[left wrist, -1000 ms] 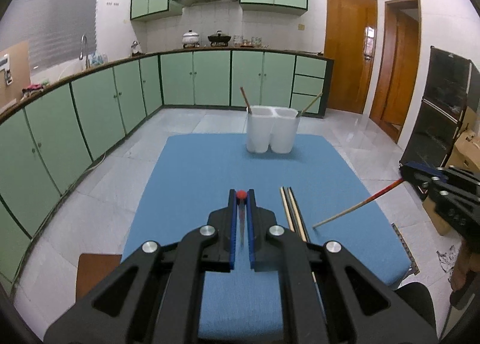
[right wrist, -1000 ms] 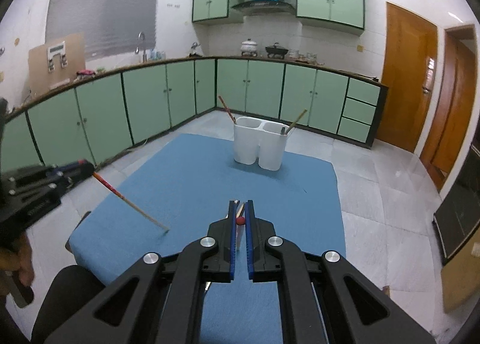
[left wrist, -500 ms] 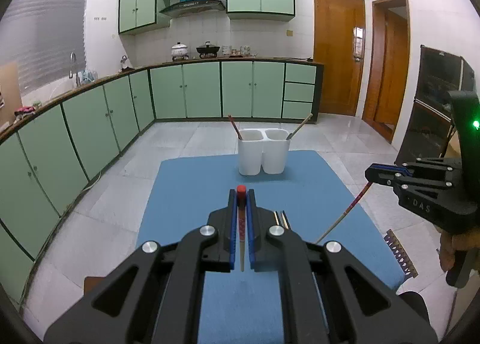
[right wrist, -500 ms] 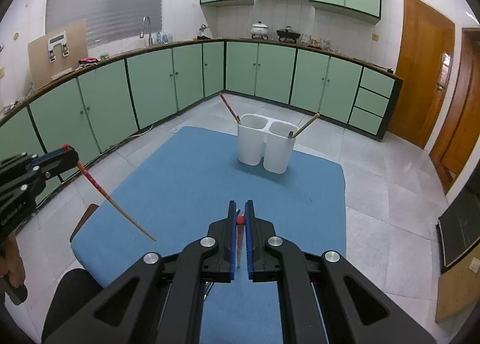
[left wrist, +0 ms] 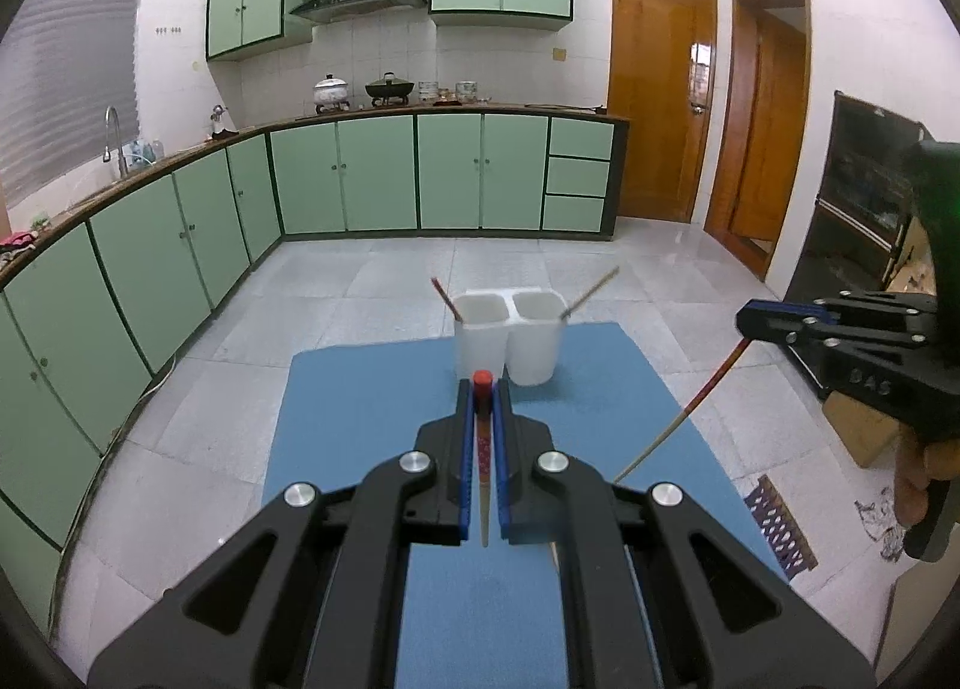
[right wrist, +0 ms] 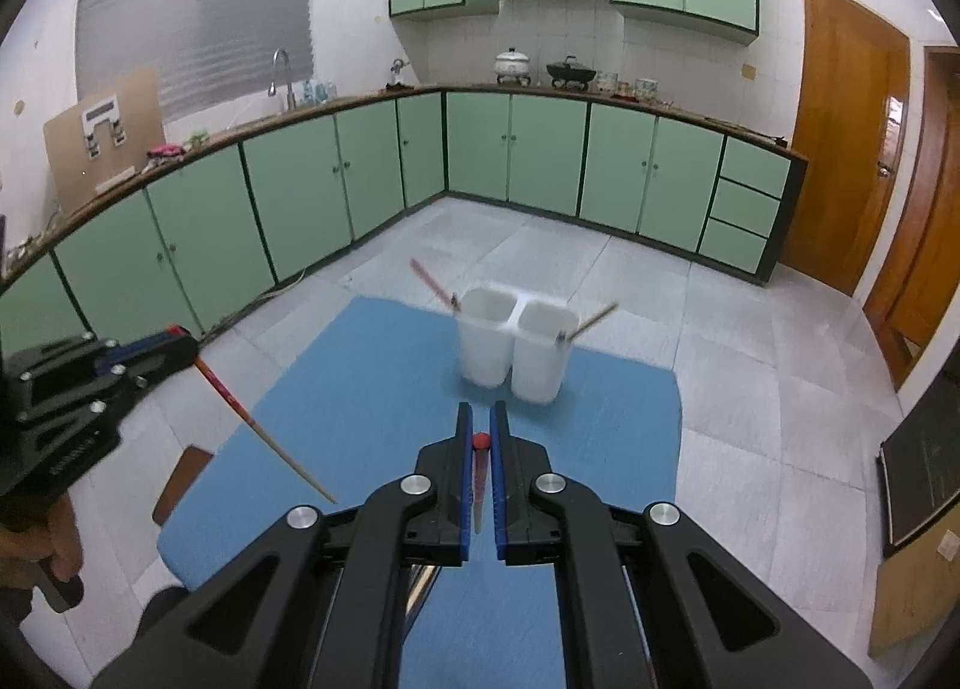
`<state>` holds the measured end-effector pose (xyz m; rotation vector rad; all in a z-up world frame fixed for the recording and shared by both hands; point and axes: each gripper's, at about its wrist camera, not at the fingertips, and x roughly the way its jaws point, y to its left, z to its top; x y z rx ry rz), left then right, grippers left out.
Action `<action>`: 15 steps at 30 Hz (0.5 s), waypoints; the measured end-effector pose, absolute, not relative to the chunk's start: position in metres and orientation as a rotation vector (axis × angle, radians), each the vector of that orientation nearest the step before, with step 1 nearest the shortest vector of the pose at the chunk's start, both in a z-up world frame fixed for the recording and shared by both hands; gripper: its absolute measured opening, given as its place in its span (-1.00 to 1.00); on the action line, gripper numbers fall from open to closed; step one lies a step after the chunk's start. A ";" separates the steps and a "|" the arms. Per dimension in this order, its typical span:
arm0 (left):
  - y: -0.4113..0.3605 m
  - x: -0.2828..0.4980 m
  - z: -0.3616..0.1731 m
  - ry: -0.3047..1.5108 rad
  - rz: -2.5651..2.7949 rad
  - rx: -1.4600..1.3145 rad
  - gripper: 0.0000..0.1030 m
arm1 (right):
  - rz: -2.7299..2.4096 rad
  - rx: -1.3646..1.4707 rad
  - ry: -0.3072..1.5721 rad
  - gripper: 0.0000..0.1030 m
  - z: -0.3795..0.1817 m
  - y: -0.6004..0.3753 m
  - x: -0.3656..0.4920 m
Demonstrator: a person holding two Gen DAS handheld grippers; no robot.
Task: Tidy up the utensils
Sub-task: 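Carry both chopsticks upright to the white holder and lower them in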
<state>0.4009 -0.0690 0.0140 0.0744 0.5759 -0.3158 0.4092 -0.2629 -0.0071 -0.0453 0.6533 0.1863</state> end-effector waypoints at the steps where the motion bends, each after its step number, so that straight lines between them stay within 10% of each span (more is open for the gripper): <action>1: -0.070 0.410 0.019 0.578 -0.316 0.068 -0.90 | 0.182 -0.040 0.646 -0.90 0.001 -0.265 0.415; 15: -0.105 0.512 0.070 0.491 -0.327 -0.004 -0.90 | 0.111 -0.007 0.584 -0.90 0.063 -0.276 0.514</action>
